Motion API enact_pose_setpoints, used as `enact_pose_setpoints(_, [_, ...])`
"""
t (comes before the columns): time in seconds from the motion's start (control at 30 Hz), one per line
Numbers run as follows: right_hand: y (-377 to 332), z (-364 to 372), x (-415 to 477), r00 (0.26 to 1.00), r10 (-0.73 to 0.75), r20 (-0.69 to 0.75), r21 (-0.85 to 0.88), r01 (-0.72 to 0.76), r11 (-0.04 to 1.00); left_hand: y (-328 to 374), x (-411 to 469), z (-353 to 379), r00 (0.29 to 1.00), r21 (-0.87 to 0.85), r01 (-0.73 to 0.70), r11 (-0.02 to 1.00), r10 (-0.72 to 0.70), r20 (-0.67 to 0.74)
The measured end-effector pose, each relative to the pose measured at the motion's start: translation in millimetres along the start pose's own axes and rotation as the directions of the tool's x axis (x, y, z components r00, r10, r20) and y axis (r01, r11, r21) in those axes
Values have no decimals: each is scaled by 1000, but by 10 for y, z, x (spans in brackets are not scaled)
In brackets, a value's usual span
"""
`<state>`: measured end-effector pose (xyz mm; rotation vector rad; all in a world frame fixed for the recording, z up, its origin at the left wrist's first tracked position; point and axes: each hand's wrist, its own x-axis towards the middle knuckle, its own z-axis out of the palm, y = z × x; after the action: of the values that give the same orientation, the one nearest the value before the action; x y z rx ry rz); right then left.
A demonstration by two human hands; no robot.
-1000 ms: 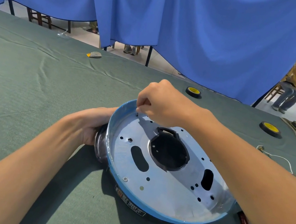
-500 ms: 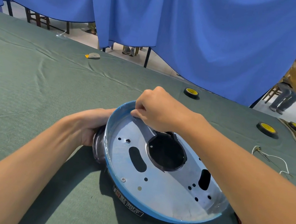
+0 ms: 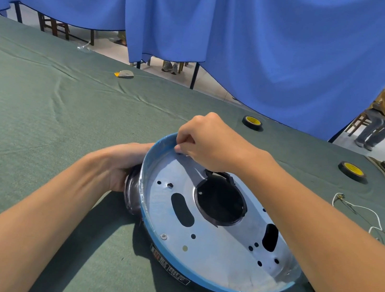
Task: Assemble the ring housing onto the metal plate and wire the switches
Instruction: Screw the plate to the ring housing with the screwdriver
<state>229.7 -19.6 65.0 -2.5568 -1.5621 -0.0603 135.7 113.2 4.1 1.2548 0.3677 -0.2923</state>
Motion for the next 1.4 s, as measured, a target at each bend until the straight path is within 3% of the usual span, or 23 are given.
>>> enact_pose_setpoints(0.3, [29,41,-36,999,37,35,21,-38,999,6,7,2,999,10,16,1000,-16,-32])
enact_pose_setpoints(0.43, [124,-88,-44,984,40,-173,132,-17,991,11,-3,10,999,21,24,999,-23,-39])
enact_pose_setpoints(0.6, [131,-43,-38,998,56,15,158,-58,986,14,-9,14,999,13,9,1000,-9,-48])
enact_pose_setpoints(0.77, [77,19,-47,988,145,48,314,-153,937,-2,12,-1,998,6,18,1000,-18,-53])
enact_pose_setpoints(0.93, [19,29,-26,976,219,9,356,-208,911,-3,13,-4,999,-4,-2,1000,2,-51])
enact_pose_setpoints(1.17, [28,74,-4,912,366,187,553,-406,728,1,28,-15,997,-1,4,1000,-4,-78])
enact_pose_setpoints(1.3, [-9,105,5,923,355,145,412,-383,827,-9,18,-14,998,10,5,1000,-5,-69])
enact_pose_setpoints(1.4, [43,21,-45,970,243,-14,329,-225,917,-7,25,-15,999,7,-7,1000,7,-46])
